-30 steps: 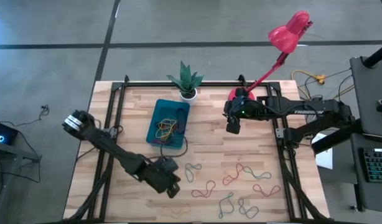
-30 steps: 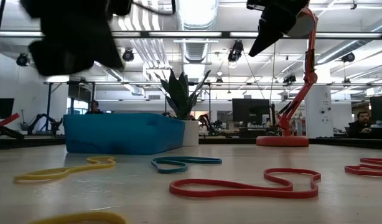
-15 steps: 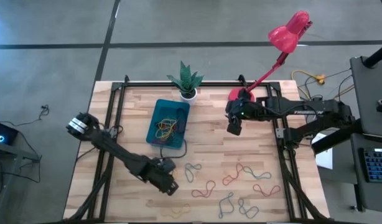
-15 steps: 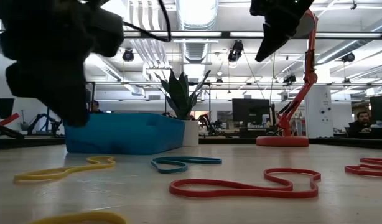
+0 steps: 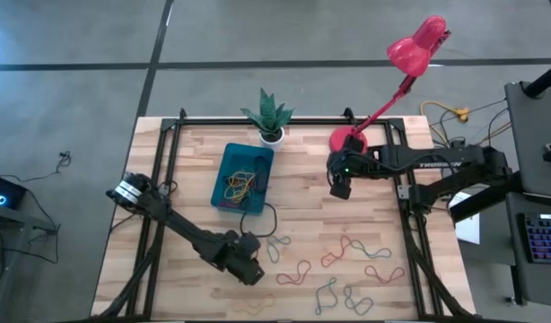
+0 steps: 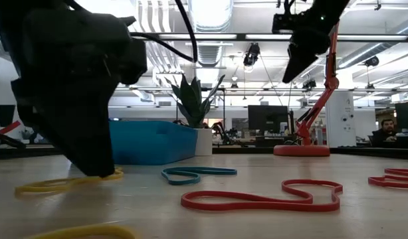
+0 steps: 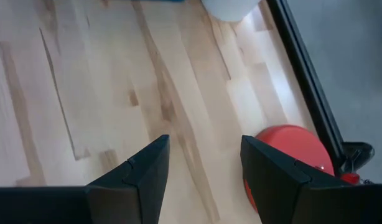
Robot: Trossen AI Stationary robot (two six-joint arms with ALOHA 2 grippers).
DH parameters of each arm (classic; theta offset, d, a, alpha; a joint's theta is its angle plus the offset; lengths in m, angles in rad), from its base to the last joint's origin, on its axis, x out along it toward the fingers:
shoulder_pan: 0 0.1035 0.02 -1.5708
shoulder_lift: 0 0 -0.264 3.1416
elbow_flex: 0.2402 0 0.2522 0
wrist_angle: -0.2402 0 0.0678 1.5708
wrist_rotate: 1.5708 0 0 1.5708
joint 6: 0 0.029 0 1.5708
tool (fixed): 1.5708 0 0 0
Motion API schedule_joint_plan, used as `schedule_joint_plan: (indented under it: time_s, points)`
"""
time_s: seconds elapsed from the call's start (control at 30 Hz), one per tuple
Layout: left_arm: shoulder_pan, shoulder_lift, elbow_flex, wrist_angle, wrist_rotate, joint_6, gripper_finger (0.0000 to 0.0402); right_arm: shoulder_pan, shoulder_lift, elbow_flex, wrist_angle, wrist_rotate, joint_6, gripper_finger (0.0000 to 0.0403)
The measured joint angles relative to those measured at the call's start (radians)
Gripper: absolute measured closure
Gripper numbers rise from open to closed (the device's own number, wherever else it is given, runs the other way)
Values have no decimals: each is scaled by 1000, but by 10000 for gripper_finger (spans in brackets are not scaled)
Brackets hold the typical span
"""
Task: Pick and place rubber bands into bin
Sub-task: Put the yellow rubber band into the blue bin
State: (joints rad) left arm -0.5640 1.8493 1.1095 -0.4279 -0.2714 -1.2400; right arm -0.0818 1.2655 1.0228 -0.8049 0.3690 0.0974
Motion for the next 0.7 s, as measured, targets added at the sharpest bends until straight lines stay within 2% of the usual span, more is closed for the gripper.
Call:
schedule_joint_plan:
  time_s: [0.23, 0.37, 0.57, 0.7]
  points:
    - [-1, 46, 16, -12, -13, -48, 275, -4, 0, -36, 27, 0, -27, 218]
    - [-1, 43, 13, -60, 0, -63, 311, -6, 1, -37, 62, 0, -50, 218]
    - [0, 45, -4, -67, 48, -65, 390, -17, 1, -38, 94, -1, -76, 218]
    - [10, 46, -13, -66, 72, -64, 397, -27, 1, -42, 103, -1, -93, 218]
